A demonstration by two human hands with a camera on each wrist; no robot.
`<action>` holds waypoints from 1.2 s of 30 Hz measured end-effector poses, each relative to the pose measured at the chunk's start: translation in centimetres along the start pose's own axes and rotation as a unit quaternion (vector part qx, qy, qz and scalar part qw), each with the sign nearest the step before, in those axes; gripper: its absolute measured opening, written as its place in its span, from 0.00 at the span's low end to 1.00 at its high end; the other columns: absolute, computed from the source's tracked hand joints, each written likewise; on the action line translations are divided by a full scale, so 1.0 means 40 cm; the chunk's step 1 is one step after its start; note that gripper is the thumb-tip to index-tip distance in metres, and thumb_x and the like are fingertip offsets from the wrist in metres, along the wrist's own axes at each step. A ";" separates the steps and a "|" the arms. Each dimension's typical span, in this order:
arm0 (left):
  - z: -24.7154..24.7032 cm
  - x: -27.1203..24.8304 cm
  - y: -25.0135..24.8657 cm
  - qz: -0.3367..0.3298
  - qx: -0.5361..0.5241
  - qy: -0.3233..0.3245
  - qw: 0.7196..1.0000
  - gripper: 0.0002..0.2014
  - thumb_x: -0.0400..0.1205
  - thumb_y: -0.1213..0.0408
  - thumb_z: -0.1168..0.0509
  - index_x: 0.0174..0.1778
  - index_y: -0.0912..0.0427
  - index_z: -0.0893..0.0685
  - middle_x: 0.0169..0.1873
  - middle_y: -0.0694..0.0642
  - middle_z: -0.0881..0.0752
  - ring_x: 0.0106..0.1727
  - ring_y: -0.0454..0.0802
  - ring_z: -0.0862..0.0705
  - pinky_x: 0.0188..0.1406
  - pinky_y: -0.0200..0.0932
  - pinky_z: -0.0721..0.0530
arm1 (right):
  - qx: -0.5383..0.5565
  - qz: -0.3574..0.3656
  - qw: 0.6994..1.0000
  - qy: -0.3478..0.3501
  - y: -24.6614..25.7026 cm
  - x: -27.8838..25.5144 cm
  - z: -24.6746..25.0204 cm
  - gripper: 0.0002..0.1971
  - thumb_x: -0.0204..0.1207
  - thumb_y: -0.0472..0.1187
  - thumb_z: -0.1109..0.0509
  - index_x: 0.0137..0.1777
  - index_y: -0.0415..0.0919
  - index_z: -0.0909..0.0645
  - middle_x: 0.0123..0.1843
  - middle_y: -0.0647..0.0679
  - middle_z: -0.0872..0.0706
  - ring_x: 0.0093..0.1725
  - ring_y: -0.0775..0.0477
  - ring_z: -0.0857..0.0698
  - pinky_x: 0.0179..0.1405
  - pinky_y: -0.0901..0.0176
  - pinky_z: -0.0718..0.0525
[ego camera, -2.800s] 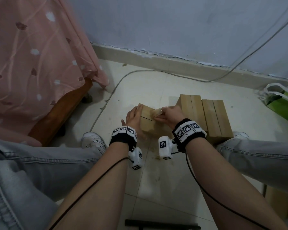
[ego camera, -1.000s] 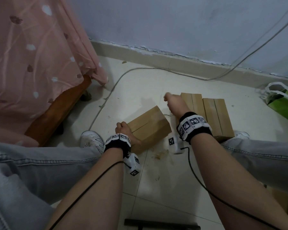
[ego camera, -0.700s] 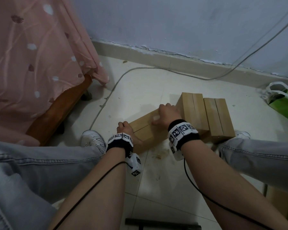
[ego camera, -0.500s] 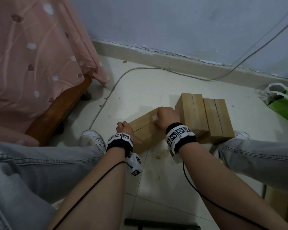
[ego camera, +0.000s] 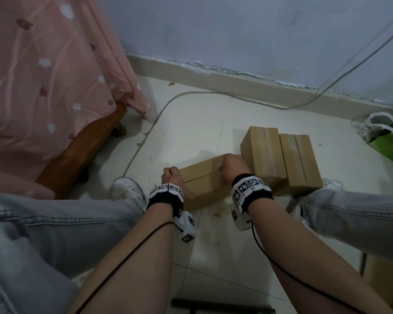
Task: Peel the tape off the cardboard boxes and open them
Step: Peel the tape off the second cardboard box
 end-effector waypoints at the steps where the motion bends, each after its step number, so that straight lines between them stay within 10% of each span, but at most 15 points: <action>1: 0.004 0.001 0.008 0.004 -0.003 0.001 1.000 0.52 0.58 0.50 0.16 0.73 0.60 0.37 0.68 0.57 0.36 0.71 0.57 0.32 0.67 0.53 0.22 | 0.005 -0.009 1.000 -0.001 -0.004 -0.001 0.009 0.08 0.82 0.38 0.35 0.53 0.33 0.20 0.55 0.36 0.15 0.54 0.36 0.16 0.49 0.50 0.18; 7: 0.014 0.004 0.040 0.019 -0.014 0.025 0.999 0.56 0.59 0.50 0.16 0.77 0.59 0.41 0.71 0.57 0.37 0.75 0.58 0.35 0.71 0.53 0.24 | 0.148 -0.090 0.985 -0.011 -0.074 0.023 0.058 0.06 0.81 0.33 0.32 0.52 0.30 0.20 0.55 0.38 0.14 0.54 0.36 0.13 0.46 0.51 0.14; 12: 0.046 0.006 0.038 0.020 0.023 0.024 0.999 0.55 0.58 0.47 0.17 0.77 0.59 0.39 0.71 0.59 0.33 0.74 0.59 0.32 0.71 0.56 0.25 | 0.446 -0.103 0.889 -0.024 -0.074 0.006 0.122 0.04 0.83 0.25 0.42 0.50 0.33 0.30 0.44 0.33 0.16 0.32 0.39 0.12 0.23 0.51 0.15; 15: 0.053 0.010 -0.009 -0.015 0.049 0.051 0.997 0.63 0.59 0.47 0.17 0.83 0.51 0.50 0.77 0.62 0.37 0.80 0.62 0.39 0.79 0.66 0.38 | 0.441 -0.067 0.894 -0.041 -0.036 -0.018 0.160 0.06 0.85 0.32 0.40 0.46 0.37 0.33 0.37 0.38 0.19 0.23 0.49 0.17 0.18 0.62 0.21; 18: 0.068 0.012 -0.097 -0.087 0.039 0.045 0.994 0.69 0.59 0.49 0.15 0.85 0.44 0.61 0.82 0.59 0.44 0.84 0.60 0.46 0.80 0.72 0.52 | 0.457 -0.034 0.888 -0.024 -0.002 -0.014 0.155 0.08 0.84 0.36 0.37 0.43 0.38 0.31 0.34 0.40 0.18 0.27 0.46 0.15 0.31 0.51 0.12; 23: 0.111 0.012 -0.195 -0.178 -0.084 -0.011 0.980 0.61 0.58 0.53 0.15 0.82 0.47 0.47 0.75 0.54 0.36 0.74 0.59 0.29 0.72 0.61 0.25 | 0.454 -0.022 0.890 -0.035 0.020 -0.017 0.171 0.10 0.81 0.39 0.33 0.40 0.41 0.30 0.40 0.37 0.18 0.36 0.41 0.15 0.41 0.43 0.12; 27: 0.138 0.009 -0.180 -0.192 -0.164 -0.023 0.967 0.54 0.58 0.63 0.15 0.76 0.53 0.39 0.69 0.53 0.33 0.65 0.53 0.26 0.60 0.42 0.22 | 0.511 -0.034 0.859 -0.027 0.005 -0.011 0.154 0.12 0.76 0.26 0.34 0.39 0.39 0.32 0.40 0.29 0.15 0.37 0.35 0.11 0.42 0.38 0.09; 32: 0.134 0.006 -0.148 -0.185 -0.199 -0.020 0.962 0.52 0.57 0.67 0.16 0.74 0.51 0.40 0.65 0.53 0.32 0.62 0.54 0.25 0.54 0.42 0.22 | 0.518 -0.064 0.851 -0.055 -0.026 0.010 0.120 0.19 0.66 0.14 0.44 0.33 0.41 0.32 0.36 0.39 0.22 0.38 0.39 0.16 0.24 0.55 0.16; 36: 0.135 0.023 -0.101 -0.154 -0.212 -0.006 0.965 0.53 0.57 0.66 0.15 0.72 0.48 0.42 0.65 0.56 0.31 0.63 0.56 0.25 0.61 0.52 0.18 | 0.518 -0.128 0.832 -0.150 -0.081 0.004 0.152 0.16 0.67 0.19 0.38 0.35 0.44 0.29 0.39 0.41 0.18 0.38 0.40 0.14 0.35 0.51 0.11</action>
Point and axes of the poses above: each hand's wrist, its own x-axis towards the middle knuckle, its own z-axis out of the back of the hand, y = z × x, the point moved 6 cm from there along x, towards the middle knuckle
